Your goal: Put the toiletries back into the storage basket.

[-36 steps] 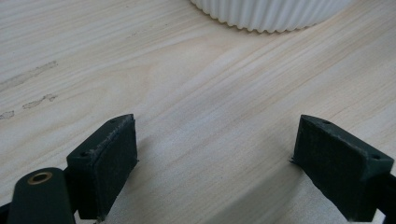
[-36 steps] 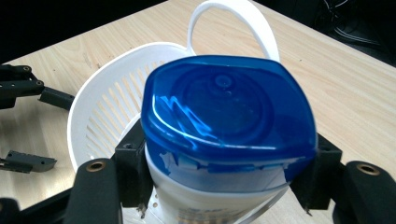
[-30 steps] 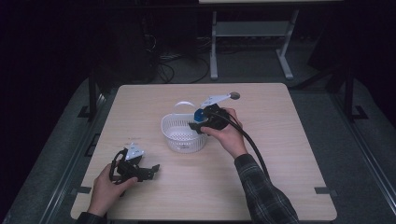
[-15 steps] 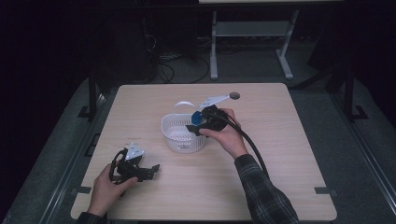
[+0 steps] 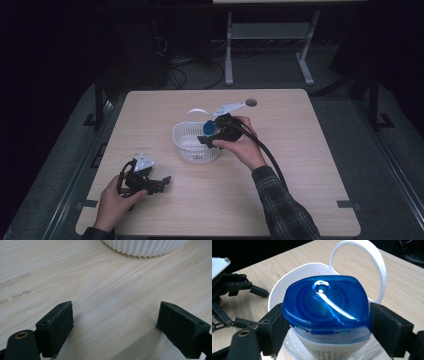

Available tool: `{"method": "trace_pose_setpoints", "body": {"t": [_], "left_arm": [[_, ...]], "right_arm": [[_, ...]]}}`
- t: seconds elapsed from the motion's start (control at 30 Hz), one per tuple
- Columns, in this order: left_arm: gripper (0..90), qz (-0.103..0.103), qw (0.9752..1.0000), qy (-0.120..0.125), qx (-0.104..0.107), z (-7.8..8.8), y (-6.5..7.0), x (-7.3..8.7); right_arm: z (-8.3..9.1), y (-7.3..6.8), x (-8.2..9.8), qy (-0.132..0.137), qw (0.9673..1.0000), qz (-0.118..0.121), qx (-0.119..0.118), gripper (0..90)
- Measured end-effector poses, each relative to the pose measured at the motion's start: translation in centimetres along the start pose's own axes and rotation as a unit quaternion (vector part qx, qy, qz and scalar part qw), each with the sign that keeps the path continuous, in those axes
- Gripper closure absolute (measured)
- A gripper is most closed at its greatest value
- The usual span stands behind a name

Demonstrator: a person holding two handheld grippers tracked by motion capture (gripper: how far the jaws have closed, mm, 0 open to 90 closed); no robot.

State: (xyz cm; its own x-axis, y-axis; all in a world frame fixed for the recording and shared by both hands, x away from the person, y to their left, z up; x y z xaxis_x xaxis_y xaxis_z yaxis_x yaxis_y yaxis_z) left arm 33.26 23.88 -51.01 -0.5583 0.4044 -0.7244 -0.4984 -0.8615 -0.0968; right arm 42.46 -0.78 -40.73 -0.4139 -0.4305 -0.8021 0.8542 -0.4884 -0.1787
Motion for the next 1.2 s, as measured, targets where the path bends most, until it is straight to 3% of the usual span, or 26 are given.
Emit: {"method": "trace_pose_setpoints", "body": {"t": [0.13, 0.23, 0.73, 1.03, 1.2], "left_arm": [[12.7, 0.000, 1.0000, 0.000, 0.000, 0.0, 0.0, 0.0], [12.7, 0.001, 1.0000, 0.001, 0.000, 0.0, 0.0, 0.0], [12.7, 0.003, 1.0000, 0.001, -0.002, 0.0, 0.0, 0.0], [12.7, 0.004, 1.0000, 0.001, -0.002, 0.0, 0.0, 0.0], [12.7, 0.003, 1.0000, 0.000, -0.002, 0.0, 0.0, 0.0]], "right_arm": [[0.3, -0.1, 0.0, -0.002, 1.0000, 0.000, 0.002, 19.5], [0.6, -0.2, 0.2, -0.009, 0.9996, 0.011, 0.023, 20.1], [4.2, -0.5, 1.6, 0.006, 0.9999, 0.006, 0.012, 19.1], [6.4, -0.7, 2.8, 0.015, 0.9997, 0.005, 0.021, 18.8], [7.5, -0.5, 3.8, 0.022, 0.9993, -0.009, 0.030, 20.3]]}}
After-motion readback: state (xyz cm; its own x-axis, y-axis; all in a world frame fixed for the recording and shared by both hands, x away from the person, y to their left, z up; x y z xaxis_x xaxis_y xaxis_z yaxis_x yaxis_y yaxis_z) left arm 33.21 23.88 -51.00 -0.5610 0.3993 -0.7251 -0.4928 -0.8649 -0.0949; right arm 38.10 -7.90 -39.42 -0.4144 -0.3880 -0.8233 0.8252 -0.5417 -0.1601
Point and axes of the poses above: each handheld gripper's, and its own axes: z roughly backward along the jaws, x roughly out of its underside, y roughly to its right, the point moved 5 cm from there along -z, roughly forward along the jaws, and after that the axes turned 7 degrees about -x, right-handed, at the moved point
